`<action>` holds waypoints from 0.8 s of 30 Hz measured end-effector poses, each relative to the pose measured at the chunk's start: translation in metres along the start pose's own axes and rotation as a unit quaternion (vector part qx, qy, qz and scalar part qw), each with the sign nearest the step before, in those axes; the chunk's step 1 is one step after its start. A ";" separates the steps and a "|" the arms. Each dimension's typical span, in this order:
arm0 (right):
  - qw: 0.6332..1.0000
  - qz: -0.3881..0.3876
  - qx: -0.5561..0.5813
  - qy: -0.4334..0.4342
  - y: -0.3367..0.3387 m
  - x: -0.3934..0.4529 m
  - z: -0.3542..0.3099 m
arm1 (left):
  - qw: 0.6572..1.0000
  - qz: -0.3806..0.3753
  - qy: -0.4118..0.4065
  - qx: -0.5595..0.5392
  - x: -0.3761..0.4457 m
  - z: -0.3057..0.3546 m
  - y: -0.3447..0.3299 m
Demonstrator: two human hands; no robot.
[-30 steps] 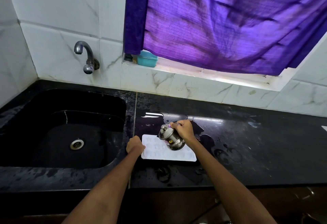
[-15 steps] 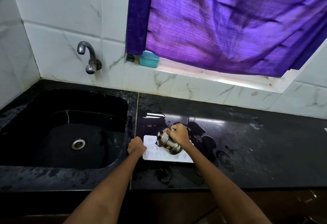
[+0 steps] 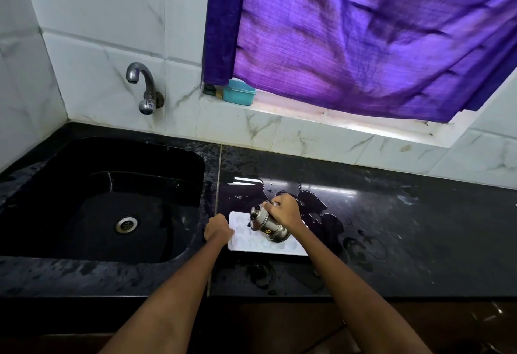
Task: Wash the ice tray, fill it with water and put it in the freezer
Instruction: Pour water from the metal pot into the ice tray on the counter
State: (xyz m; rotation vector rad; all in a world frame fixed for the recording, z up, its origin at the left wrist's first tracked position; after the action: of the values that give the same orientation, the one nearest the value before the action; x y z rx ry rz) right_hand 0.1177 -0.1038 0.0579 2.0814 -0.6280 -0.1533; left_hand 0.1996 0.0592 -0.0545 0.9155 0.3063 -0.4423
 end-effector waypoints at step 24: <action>0.999 -0.021 0.042 -0.006 -0.007 -0.015 0.009 | 1.000 0.005 -0.008 0.001 -0.001 0.001 0.000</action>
State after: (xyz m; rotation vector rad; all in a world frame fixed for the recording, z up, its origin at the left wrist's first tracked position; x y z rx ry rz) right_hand 0.1044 -0.0994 0.0450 2.1769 -0.6081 -0.1658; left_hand 0.1989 0.0585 -0.0529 0.9145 0.2876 -0.4402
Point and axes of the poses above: each hand's wrist, its own x-axis towards the middle knuckle, its own y-axis out of the back of the hand, z = x × y, the point moved 9 cm from there along x, towards the middle knuckle, and after that the axes turned 5 degrees about y, right-handed, at the moved point
